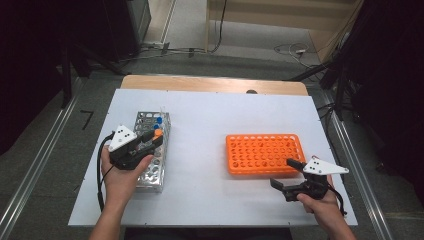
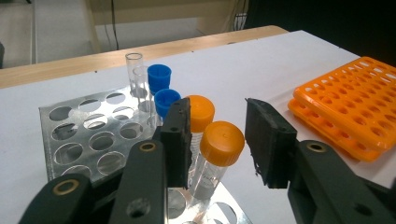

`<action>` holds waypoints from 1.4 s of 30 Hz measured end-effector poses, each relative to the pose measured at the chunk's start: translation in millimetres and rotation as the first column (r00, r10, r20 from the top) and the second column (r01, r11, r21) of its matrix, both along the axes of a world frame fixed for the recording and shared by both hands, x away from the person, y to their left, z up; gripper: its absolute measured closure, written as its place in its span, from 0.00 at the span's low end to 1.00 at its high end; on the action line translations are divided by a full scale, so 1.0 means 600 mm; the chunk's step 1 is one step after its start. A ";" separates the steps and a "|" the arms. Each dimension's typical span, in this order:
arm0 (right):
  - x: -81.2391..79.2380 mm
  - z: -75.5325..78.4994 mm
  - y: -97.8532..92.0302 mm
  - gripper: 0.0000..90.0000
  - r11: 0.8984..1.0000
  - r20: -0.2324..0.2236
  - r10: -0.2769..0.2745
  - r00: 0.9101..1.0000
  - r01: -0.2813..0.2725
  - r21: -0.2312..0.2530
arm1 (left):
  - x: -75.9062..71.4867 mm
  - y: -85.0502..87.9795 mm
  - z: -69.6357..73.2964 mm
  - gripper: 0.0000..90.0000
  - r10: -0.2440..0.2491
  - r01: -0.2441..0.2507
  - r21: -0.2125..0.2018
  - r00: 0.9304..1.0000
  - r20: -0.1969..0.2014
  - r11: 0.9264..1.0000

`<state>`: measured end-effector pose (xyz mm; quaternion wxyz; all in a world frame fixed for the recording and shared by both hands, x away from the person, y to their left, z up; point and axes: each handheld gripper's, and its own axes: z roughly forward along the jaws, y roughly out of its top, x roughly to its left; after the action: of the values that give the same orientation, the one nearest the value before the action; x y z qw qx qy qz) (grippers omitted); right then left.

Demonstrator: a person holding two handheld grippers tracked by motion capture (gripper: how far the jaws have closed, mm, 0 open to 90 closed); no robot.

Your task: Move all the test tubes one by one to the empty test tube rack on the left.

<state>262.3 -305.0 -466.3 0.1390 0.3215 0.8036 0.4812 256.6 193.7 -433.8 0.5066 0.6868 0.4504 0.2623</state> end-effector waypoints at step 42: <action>0.028 -0.007 -0.042 0.03 0.996 0.022 -0.080 0.997 0.079 0.042 | -0.106 0.059 -0.043 0.00 -0.120 0.128 -0.158 0.991 0.054 0.979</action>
<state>278.9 -330.3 -470.6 0.1608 0.3504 0.7784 0.4954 193.0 229.1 -459.6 0.5857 0.6644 0.4150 0.2082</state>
